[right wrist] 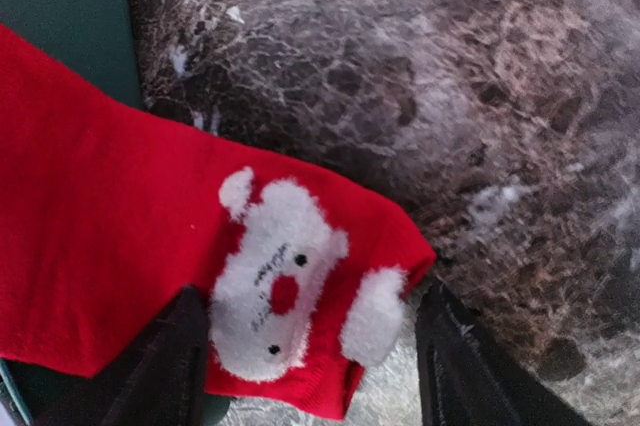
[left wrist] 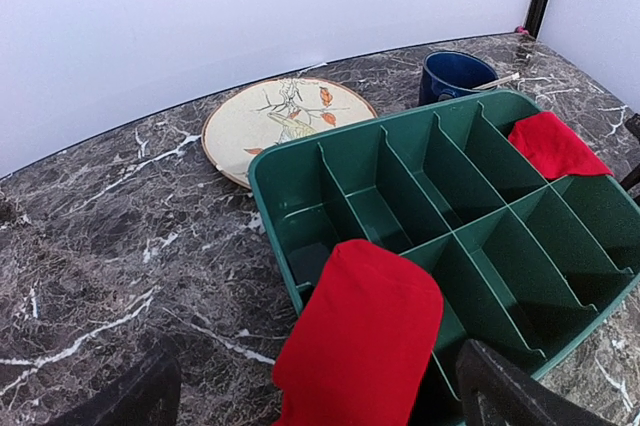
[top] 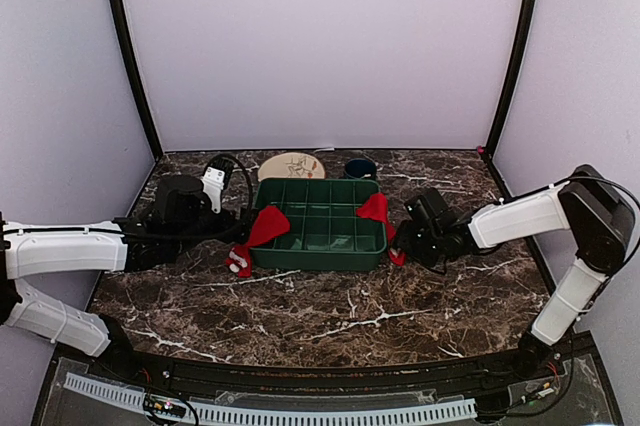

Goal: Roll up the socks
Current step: Pick up the sock from the center of the board.

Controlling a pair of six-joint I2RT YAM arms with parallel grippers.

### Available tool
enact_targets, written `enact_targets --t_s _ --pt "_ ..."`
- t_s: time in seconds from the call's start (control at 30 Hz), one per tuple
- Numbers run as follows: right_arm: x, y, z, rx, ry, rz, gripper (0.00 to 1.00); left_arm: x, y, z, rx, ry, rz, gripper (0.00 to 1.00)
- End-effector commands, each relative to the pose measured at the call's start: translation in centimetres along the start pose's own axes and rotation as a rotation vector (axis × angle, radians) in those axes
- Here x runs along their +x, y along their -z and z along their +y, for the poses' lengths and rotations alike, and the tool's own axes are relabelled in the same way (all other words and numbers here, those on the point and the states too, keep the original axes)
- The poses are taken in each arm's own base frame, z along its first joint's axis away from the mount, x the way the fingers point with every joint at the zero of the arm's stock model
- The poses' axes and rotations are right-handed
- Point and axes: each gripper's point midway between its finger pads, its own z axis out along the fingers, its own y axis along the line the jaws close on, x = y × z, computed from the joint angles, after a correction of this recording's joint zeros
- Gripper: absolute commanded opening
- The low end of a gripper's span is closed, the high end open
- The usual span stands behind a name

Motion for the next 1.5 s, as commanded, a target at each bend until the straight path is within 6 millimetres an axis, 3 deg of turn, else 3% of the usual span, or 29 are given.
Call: enact_targets --t_s 0.0,0.33,0.47,0.8,0.97,1.13,1.47 --pt "1.2 -0.9 -1.5 0.064 -0.002 0.059 0.59 -2.1 0.2 0.1 -0.019 -0.009 -0.054 0.99" --pt "2.5 -0.9 -3.7 0.091 -0.049 0.079 0.1 -2.3 0.8 0.8 -0.043 -0.008 -0.071 0.99" --pt "1.8 -0.1 -3.5 0.077 -0.039 0.046 0.0 -2.3 0.9 0.9 -0.046 -0.004 -0.07 0.99" --pt "-3.1 5.2 -1.7 0.005 -0.01 -0.146 0.0 -3.4 1.9 0.9 -0.034 -0.006 -0.086 0.99" --pt "-5.7 8.1 0.1 -0.038 0.027 -0.234 0.0 -4.1 2.1 0.2 0.004 -0.004 -0.086 0.99" --pt "-7.8 10.4 1.7 -0.08 0.05 -0.31 0.0 -3.7 1.8 -1.1 0.07 0.004 -0.048 0.99" --pt "-11.0 14.9 3.7 -0.128 0.063 -0.443 0.0 -2.6 -1.3 -0.4 -0.029 -0.069 0.063 0.99"
